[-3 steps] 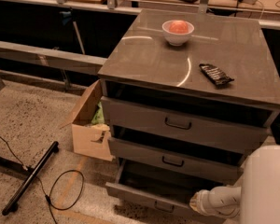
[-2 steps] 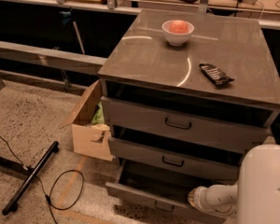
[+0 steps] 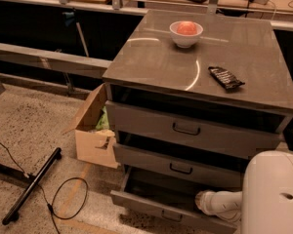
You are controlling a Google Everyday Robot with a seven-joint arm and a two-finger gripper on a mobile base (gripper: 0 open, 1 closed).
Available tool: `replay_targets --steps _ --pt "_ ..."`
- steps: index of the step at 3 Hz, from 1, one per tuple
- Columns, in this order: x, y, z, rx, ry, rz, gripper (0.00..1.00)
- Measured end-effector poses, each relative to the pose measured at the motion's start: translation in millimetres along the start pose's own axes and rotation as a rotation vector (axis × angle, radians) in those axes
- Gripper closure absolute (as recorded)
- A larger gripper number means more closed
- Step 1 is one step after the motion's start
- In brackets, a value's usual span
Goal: Open bottom drawer
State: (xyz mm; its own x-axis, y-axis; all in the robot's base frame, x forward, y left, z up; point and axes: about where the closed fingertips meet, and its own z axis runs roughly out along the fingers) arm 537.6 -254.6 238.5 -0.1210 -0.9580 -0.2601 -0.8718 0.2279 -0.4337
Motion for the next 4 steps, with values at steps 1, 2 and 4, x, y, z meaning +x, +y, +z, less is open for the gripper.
replay_targets --steps 1,2,4 --pt "9.5 1.1 16.3 -0.010 0.005 0.033 1.00" --pt "21.5 10.6 25.4 -0.055 -0.005 0.089 1.00" --pt "40.1 39.5 29.6 -0.150 -0.024 0.180 1.00"
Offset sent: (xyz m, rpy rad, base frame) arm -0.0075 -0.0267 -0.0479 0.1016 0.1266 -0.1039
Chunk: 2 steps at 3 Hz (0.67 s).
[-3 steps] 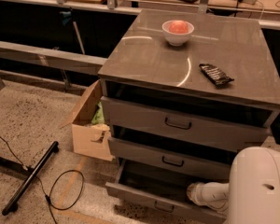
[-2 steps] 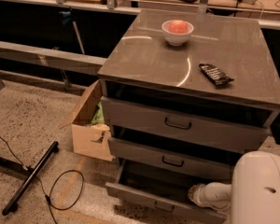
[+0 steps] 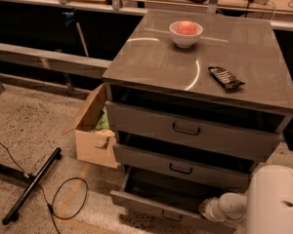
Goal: Open bottom drawer
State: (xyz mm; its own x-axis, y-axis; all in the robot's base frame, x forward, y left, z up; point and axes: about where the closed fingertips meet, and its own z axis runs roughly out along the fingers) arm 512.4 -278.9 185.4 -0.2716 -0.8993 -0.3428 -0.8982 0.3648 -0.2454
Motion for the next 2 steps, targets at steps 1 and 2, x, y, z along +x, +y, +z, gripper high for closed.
replay_targets --steps 1,2 --pt "6.3 17.8 4.6 -0.073 0.001 0.018 1.00" --pt "5.5 20.6 0.2 -0.089 0.003 0.018 1.00"
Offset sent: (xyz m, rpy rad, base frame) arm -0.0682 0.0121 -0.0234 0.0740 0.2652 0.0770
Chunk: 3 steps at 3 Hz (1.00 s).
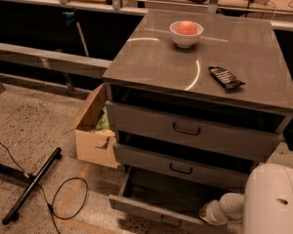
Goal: Open bottom drawer
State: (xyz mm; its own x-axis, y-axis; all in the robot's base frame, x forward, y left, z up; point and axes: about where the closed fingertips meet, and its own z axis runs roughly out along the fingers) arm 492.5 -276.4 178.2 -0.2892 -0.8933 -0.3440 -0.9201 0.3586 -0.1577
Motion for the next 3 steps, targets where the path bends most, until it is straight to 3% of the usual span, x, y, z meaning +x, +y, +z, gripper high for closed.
replay_targets --steps 1,2,3 --pt "4.5 35.6 -1.4 -0.094 0.010 0.001 1.00" --pt "5.8 44.7 -1.5 -0.115 0.014 0.006 1.00" --pt "11.3 77.3 -7.3 -0.178 0.035 0.039 1.00"
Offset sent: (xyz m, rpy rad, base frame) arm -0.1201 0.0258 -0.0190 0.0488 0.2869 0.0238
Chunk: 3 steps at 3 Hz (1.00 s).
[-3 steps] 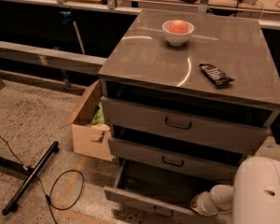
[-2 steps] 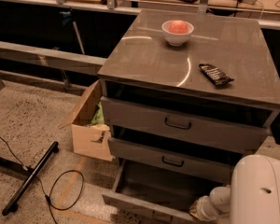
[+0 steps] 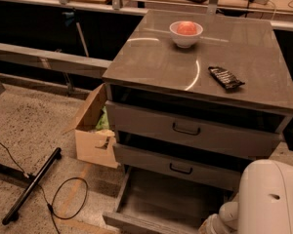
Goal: Open bottom drawer
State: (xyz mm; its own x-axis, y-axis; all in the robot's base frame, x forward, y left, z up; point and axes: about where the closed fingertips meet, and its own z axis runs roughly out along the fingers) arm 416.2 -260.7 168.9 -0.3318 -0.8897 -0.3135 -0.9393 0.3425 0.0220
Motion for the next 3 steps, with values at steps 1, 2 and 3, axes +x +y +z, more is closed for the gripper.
replay_targets --steps 1,2,3 --pt "6.2 34.3 0.1 -0.062 0.020 0.036 1.00" --pt "6.1 34.0 0.1 -0.062 0.020 0.036 1.00" --pt "9.8 63.4 -2.6 -0.090 0.034 0.072 1.00"
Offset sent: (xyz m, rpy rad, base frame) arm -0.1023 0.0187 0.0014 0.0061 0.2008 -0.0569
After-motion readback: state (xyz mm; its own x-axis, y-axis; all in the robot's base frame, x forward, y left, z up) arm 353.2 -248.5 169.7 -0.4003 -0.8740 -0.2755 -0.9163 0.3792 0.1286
